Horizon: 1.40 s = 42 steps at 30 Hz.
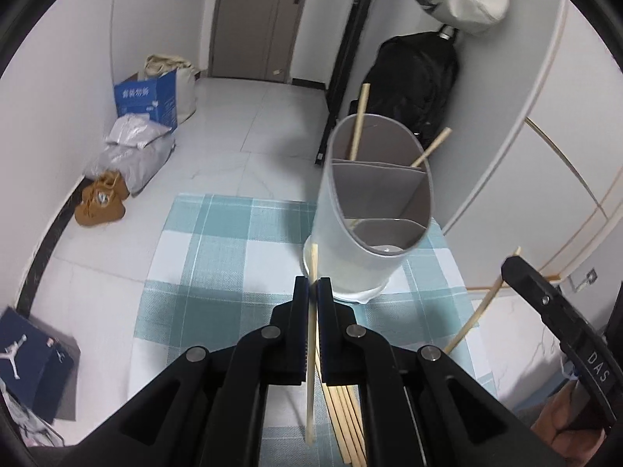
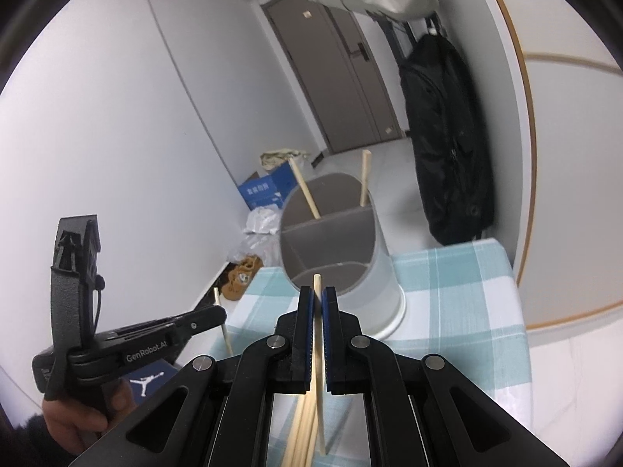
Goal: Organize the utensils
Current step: 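Carry both held chopsticks up over the white holder opening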
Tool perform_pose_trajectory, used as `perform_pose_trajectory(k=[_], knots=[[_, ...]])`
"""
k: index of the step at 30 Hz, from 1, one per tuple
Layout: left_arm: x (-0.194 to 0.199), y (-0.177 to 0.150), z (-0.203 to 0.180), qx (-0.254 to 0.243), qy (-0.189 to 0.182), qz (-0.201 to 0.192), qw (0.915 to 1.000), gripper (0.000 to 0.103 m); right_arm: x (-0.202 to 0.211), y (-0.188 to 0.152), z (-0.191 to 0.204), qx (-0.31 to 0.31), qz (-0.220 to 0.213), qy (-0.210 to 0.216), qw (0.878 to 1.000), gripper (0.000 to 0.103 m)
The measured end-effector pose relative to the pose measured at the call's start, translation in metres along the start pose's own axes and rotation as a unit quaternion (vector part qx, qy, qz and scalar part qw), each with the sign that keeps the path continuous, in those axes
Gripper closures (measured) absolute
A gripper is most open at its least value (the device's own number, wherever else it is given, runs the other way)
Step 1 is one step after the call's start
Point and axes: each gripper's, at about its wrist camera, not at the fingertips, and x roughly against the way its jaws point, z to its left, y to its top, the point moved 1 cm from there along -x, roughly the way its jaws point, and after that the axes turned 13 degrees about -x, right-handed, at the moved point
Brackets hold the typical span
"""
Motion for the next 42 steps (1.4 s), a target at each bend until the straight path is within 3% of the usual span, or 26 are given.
perform_pose_trajectory(k=[7,24,42], knots=[[0.016,0.004,-0.005,-0.017,-0.01,-0.009,0.9998,0.103,0.011,-0.003,0.018,0.034,-0.025,-0.001,0.999,0.099],[0.036,0.03,-0.019,-0.053,-0.016,-0.025,0.9981,0.103,0.018,0.019,0.026,0.033,-0.051,0.002,0.998,0.1],[0.077,0.115,-0.025,-0.073,-0.025,-0.087,0.9932,0.103,0.025,0.116,0.047,0.023,-0.106,0.022,0.994,0.1]])
